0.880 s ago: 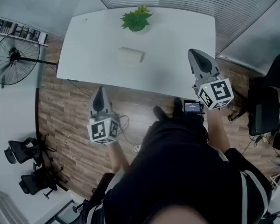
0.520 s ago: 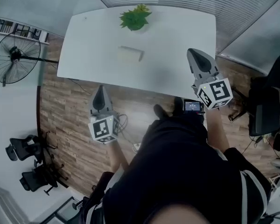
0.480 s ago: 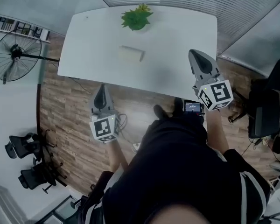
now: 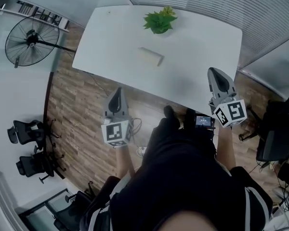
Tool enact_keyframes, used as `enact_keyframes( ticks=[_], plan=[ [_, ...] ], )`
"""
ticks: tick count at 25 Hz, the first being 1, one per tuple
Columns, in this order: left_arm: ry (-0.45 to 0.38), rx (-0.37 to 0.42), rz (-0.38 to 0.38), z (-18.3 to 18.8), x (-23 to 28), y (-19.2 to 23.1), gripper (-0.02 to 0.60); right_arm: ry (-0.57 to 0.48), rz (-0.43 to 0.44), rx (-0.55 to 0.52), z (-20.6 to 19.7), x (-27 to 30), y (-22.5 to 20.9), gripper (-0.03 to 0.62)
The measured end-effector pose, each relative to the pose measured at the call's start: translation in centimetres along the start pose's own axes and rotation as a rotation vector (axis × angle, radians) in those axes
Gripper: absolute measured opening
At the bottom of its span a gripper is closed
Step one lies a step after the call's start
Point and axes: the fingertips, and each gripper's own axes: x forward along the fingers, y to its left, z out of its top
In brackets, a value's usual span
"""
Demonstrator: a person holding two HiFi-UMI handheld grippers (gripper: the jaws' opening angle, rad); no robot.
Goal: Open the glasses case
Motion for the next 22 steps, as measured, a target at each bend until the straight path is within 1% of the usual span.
enact_keyframes(
  ticks=[3, 5, 8, 11, 14, 18, 20, 22],
  plan=[
    [0.018, -0.018, -0.002, -1.4, -0.2, 0.9, 0.000, 0.015, -0.010, -0.013, -0.4, 0.2, 0.5, 0.014],
    [0.008, -0.047, -0.002, -2.2, 0.6, 1.6, 0.000, 0.033, -0.019, -0.036, -0.7, 1.0, 0.5, 0.014],
    [-0.003, -0.081, -0.029, -3.9, 1.8, 2.7, 0.000, 0.067, -0.034, -0.070, -1.2, 2.5, 1.0, 0.014],
    [-0.004, -0.118, -0.046, -5.6, 3.2, 5.5, 0.000, 0.109, -0.043, -0.095, -1.5, 4.9, 2.5, 0.014],
    [-0.012, -0.136, -0.063, -6.5, 5.7, 9.1, 0.000, 0.143, -0.060, -0.122, -1.1, 7.7, 3.6, 0.014],
    [-0.061, -0.132, -0.097, -6.2, 8.7, 13.8, -0.001, 0.151, -0.109, -0.133, -0.7, 10.9, 4.4, 0.014],
    [-0.078, -0.126, -0.103, -6.0, 9.3, 15.4, 0.000, 0.150, -0.120, -0.137, -0.7, 12.2, 4.8, 0.014],
    [-0.087, -0.141, -0.103, -5.9, 9.3, 16.5, 0.000, 0.159, -0.126, -0.140, -0.8, 13.0, 5.3, 0.014]
  ],
)
